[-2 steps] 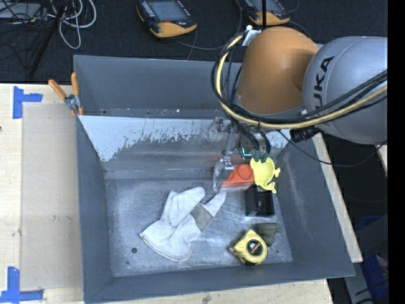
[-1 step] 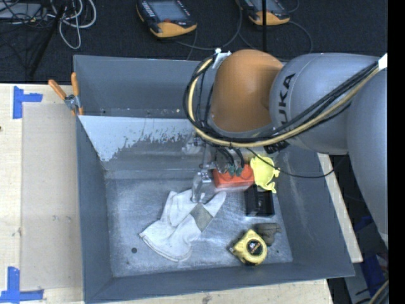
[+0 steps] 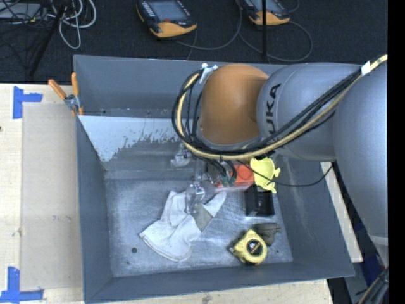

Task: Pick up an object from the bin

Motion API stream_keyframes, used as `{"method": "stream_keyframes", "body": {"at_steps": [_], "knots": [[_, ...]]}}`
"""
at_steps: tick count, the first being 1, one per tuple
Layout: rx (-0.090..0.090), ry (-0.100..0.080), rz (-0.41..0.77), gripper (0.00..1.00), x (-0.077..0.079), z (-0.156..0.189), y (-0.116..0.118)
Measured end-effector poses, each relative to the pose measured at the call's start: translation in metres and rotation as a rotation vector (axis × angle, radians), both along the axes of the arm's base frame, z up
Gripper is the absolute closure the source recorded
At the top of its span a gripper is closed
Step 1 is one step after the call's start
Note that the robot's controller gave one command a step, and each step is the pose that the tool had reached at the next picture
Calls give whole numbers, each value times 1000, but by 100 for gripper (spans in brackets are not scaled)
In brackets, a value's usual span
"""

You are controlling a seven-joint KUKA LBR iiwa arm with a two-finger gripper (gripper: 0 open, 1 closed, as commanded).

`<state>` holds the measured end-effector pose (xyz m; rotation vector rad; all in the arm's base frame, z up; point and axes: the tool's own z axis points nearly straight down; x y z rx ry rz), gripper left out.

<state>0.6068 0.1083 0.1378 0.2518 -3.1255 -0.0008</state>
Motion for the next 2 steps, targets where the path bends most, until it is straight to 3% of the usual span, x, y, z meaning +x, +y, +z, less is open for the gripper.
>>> {"method": "stream_keyframes", "body": {"at_steps": [1, 2], "knots": [[2, -3, 32, 100, 15, -62, -1], [2, -3, 31, 100, 15, -62, -1]]}}
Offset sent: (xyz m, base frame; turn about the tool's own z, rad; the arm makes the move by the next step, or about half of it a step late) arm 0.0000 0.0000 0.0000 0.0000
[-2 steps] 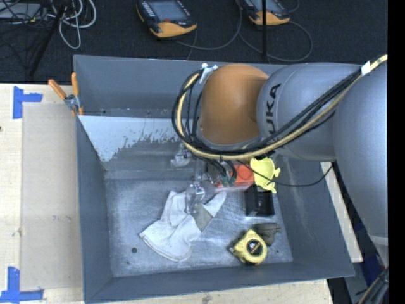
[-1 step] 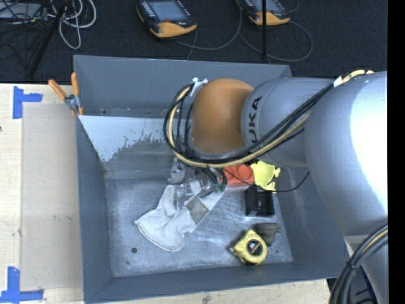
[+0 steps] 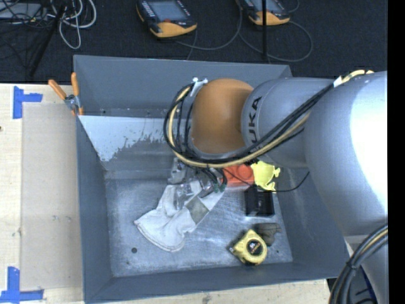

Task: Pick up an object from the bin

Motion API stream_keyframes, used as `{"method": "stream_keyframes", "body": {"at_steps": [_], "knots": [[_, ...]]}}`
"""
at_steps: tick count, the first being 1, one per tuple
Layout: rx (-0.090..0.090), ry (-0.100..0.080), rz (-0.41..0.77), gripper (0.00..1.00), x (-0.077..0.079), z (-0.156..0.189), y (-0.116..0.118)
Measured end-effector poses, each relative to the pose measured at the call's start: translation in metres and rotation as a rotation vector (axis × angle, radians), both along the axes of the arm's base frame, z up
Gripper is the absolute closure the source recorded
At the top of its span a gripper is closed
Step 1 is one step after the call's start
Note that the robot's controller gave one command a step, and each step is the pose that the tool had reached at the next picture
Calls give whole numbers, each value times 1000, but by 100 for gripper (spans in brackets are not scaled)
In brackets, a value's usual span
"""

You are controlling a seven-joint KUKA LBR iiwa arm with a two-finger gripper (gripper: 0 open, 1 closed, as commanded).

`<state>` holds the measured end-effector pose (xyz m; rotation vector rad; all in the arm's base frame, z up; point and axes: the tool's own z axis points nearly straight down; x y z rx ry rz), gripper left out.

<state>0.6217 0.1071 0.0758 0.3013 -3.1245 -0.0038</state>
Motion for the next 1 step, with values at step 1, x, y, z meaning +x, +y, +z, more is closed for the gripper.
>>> {"method": "stream_keyframes", "body": {"at_steps": [1], "knots": [[-1, -4, 273, 100, -25, 118, -4]]}}
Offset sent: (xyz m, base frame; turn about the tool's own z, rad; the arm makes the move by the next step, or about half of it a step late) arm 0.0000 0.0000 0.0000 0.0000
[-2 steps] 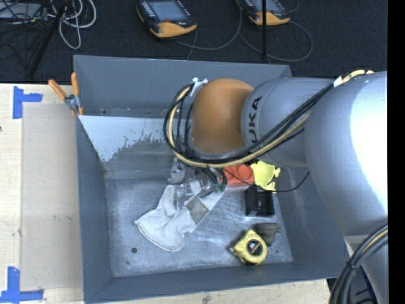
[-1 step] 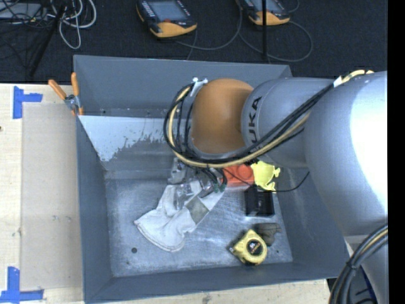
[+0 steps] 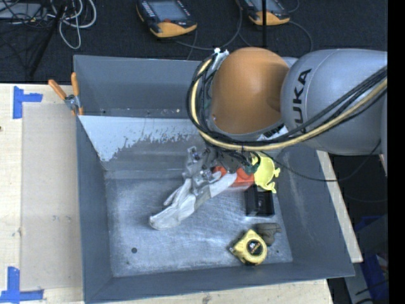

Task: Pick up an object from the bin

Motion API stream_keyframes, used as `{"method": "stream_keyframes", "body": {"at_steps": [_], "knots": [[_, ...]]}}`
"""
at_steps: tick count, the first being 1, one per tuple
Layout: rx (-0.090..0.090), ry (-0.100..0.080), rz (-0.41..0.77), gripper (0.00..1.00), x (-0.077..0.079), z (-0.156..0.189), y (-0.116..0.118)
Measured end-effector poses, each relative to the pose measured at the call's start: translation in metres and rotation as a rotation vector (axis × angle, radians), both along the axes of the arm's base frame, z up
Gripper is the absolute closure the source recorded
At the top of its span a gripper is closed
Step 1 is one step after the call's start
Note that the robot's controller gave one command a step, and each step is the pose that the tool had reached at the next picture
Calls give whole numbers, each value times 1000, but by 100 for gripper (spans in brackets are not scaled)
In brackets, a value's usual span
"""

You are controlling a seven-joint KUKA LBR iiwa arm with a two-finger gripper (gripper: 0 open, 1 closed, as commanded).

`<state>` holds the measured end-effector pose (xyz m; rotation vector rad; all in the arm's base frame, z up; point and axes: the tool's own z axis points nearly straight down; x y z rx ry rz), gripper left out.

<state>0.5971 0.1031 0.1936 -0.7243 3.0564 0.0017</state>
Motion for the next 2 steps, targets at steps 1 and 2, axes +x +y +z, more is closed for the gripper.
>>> {"method": "stream_keyframes", "body": {"at_steps": [1, 2], "knots": [[0, 0, -1, 100, 0, 0, 0], [1, -2, 504, 100, -21, 63, 12]]}}
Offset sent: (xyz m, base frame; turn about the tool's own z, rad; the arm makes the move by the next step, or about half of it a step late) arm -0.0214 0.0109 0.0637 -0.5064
